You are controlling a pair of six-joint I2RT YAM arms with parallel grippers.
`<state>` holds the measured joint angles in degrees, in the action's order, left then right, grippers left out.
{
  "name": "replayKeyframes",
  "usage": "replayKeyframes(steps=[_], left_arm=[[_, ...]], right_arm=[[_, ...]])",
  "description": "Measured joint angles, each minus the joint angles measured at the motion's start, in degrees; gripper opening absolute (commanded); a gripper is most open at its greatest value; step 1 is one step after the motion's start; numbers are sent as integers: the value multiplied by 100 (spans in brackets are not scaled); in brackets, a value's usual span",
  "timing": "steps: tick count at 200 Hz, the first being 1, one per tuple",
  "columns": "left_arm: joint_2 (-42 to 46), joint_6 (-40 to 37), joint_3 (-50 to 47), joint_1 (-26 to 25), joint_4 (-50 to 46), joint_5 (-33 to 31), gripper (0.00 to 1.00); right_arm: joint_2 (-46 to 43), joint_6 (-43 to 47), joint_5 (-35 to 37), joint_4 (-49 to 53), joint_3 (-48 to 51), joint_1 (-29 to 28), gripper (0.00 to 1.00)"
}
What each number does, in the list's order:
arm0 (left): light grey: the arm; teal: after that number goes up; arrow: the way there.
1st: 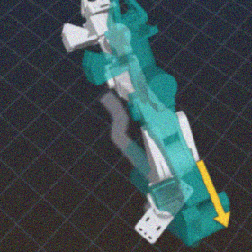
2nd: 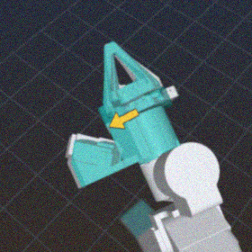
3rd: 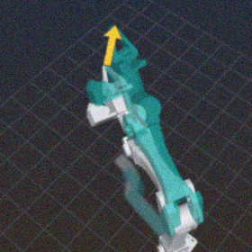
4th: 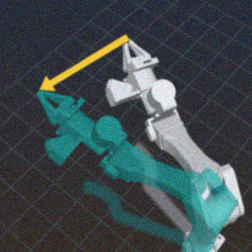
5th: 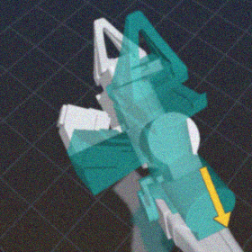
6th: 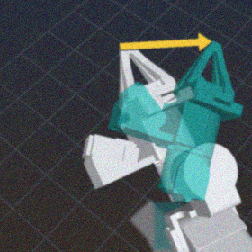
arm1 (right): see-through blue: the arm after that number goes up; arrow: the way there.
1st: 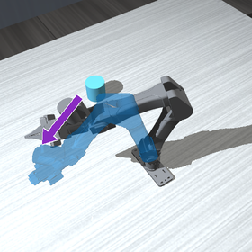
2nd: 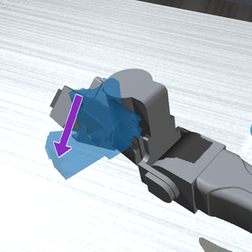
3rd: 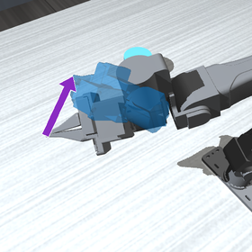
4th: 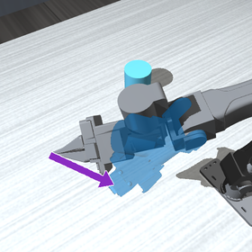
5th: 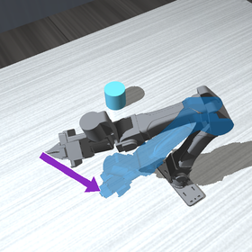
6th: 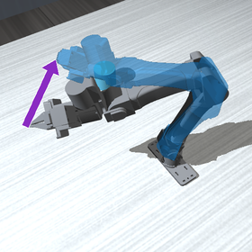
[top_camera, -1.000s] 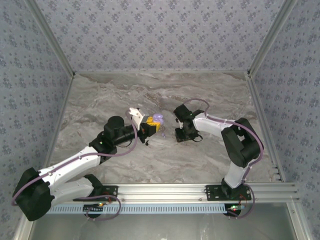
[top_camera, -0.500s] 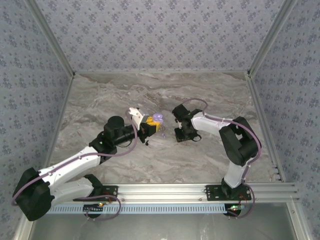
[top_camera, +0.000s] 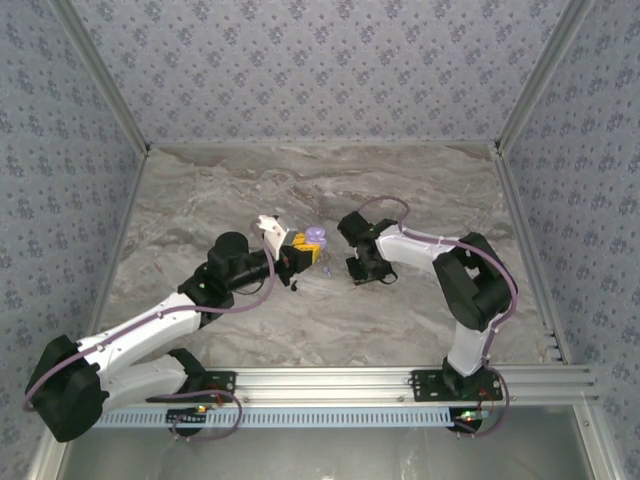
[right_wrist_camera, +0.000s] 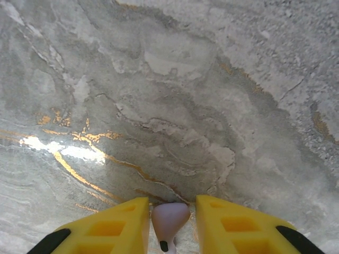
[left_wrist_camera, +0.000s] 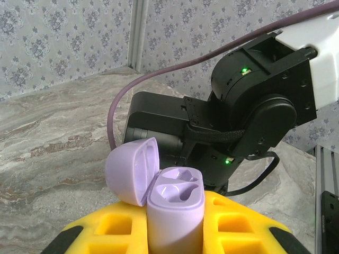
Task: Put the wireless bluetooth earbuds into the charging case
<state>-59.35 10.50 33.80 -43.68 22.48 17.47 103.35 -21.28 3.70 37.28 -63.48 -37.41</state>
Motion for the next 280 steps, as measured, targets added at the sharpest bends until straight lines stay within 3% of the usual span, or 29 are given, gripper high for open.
replayKeyframes(steps=[98, 211, 280], left_arm=[[13, 0, -57, 0, -4, -39, 14], [-634, 310, -219, -22, 479, -35, 14], [-1237, 697, -518, -24, 1331, -39, 13]], right_arm=[[-92, -103, -28, -103, 96, 46, 21], [-1067, -142, -1617, -1585, 1421, 1003, 21], [-1919, -186, -2339, -2190, 1821, 1355, 21]])
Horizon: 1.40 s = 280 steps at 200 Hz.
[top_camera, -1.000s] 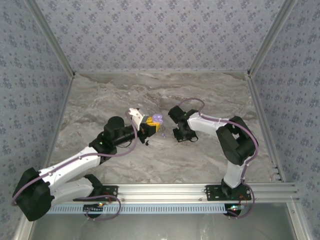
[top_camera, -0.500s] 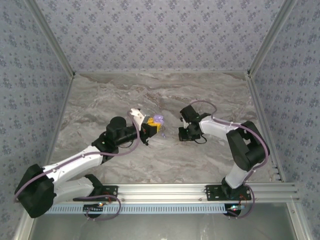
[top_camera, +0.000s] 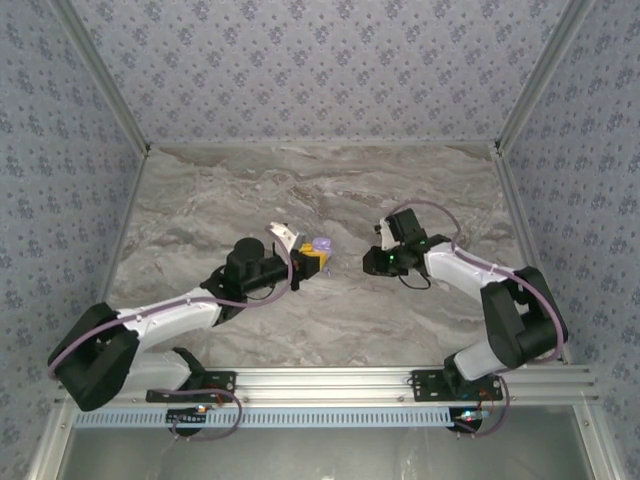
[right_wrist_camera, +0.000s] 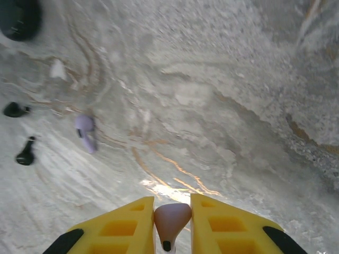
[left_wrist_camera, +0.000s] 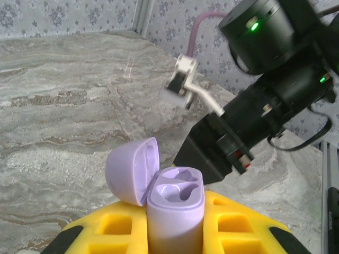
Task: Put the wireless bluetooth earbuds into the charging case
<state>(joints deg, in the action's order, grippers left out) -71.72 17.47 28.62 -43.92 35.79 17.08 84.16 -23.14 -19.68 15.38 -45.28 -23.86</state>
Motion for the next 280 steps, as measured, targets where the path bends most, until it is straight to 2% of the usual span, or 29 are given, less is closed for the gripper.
replayKeyframes(steps=[103, 168, 280], left_arm=[[-579, 11, -254, -116, 1226, -175, 14], [-848, -44, -382, -160, 1930, -306, 13], [-1014, -68, -544, -282, 2706, -667, 13]], right_arm=[[-1182, -46, -743, -103, -131, 37, 23], [-1263, -114, -975, -101, -549, -50, 24], [-1266, -350, -811, -334, -911, -551, 24]])
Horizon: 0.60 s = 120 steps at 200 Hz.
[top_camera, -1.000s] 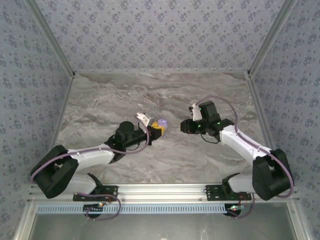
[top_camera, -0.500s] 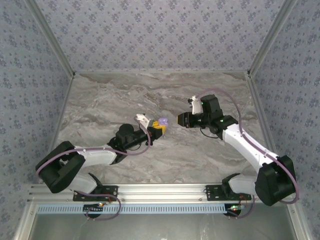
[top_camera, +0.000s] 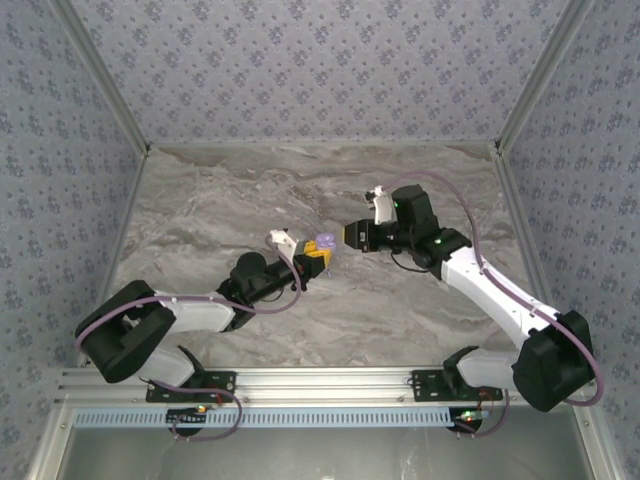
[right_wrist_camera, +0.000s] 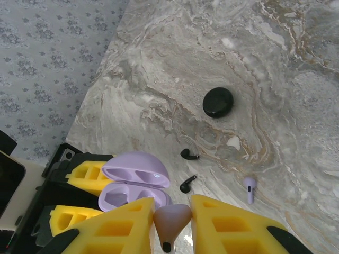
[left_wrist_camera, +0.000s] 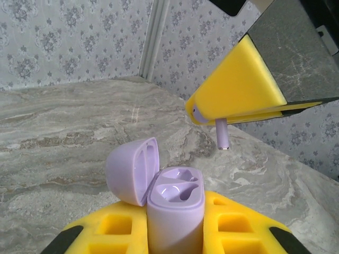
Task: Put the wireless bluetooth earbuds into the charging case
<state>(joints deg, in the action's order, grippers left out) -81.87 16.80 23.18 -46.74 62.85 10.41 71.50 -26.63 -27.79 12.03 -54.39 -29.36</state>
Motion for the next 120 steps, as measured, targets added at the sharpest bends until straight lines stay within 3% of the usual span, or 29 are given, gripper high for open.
replayKeyframes(steps=[120], left_arm=[[0, -92, 0, -63, 90, -63, 14]], right_arm=[[2, -109, 382, -382, -63, -455, 24]])
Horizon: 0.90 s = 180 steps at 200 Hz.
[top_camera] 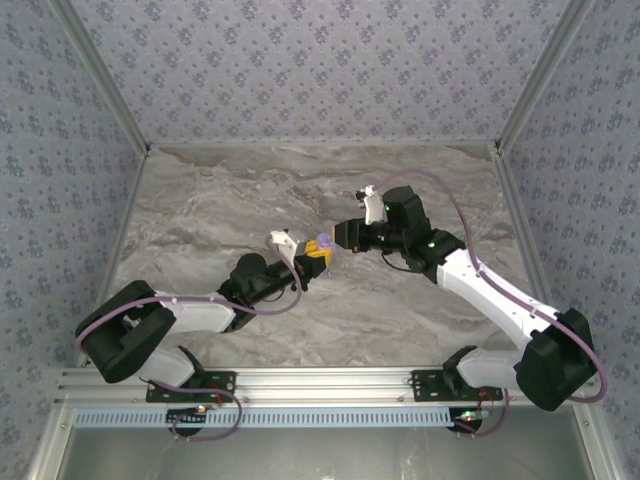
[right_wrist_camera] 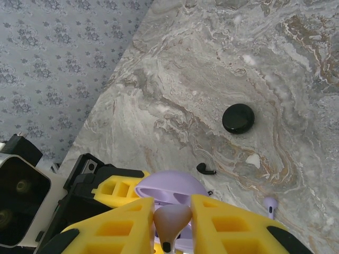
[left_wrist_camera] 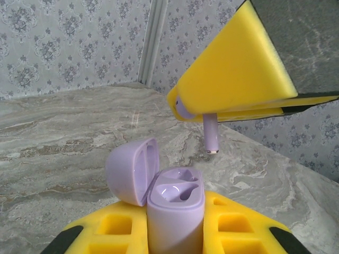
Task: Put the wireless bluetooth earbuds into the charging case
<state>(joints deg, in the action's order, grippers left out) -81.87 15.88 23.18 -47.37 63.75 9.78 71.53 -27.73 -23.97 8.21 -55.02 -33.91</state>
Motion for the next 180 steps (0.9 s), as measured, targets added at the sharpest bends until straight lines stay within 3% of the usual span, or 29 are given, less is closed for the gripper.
replayKeyframes(steps=[180], left_arm=[[0, 227, 2, 0, -2, -44, 15]], right_arm=[[249, -63, 313, -236, 0, -173, 24]])
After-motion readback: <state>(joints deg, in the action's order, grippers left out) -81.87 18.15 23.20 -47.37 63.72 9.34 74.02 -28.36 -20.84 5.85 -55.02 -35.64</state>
